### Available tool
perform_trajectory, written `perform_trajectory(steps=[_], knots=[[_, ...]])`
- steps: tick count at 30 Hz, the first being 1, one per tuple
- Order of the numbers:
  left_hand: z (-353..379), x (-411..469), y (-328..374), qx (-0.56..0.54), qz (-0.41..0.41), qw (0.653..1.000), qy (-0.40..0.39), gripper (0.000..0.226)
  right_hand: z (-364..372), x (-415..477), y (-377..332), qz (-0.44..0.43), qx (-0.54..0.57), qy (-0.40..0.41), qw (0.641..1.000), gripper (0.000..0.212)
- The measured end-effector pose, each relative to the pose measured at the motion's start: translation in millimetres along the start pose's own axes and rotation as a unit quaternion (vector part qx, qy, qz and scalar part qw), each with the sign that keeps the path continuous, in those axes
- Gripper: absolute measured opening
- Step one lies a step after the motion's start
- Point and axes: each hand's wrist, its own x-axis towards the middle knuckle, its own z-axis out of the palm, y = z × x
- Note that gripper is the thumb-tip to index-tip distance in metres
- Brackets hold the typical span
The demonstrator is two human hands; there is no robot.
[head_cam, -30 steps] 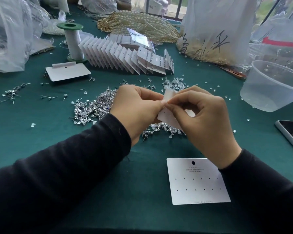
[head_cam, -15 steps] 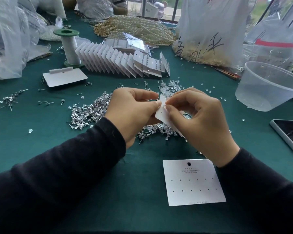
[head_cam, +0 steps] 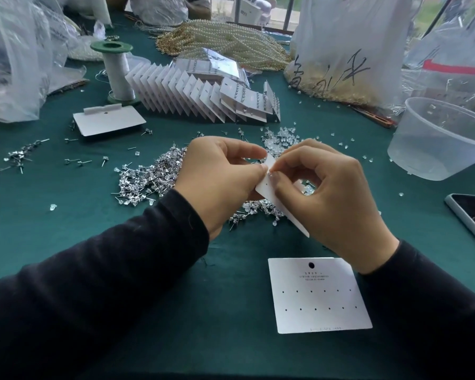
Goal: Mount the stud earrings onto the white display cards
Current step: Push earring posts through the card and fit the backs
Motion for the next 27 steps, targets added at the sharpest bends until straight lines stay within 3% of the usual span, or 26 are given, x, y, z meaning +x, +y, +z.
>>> perform_trajectory(steps=[6,10,13,15,18,20,22,25,27], knots=[[-3,2,4,0.001,0.003,1.0,-0.027,0.015,-3,0,0,-0.023,-0.009,0.01,1.0,0.004],[-10,4,16,-0.035,0.01,0.997,-0.074,0.015,-7,4,-7,-0.087,-0.093,0.075,0.989,0.004],[-14,6,20,-0.024,0.004,0.998,-0.066,0.016,-7,8,-9,-0.109,-0.136,0.069,0.982,0.007],[-19,10,21,-0.011,-0.018,0.998,-0.055,0.015,-9,10,-10,-0.111,-0.138,0.014,0.984,0.017],[-31,17,24,-0.035,-0.081,0.994,-0.066,0.012,-15,15,-12,-0.091,-0.132,-0.121,0.98,0.056],[-39,21,27,-0.052,-0.117,0.988,-0.084,0.011,-18,21,-14,-0.028,-0.086,-0.172,0.981,0.07],[-44,23,30,-0.066,-0.152,0.981,-0.104,0.017,-20,30,-13,0.074,0.022,-0.215,0.973,0.068],[-53,28,34,0.0,-0.146,0.981,-0.126,0.017,-23,35,-8,0.202,0.264,-0.271,0.903,0.049],[-68,33,36,0.155,-0.079,0.979,-0.111,0.013,-24,32,-7,0.315,0.448,-0.265,0.794,0.045]])
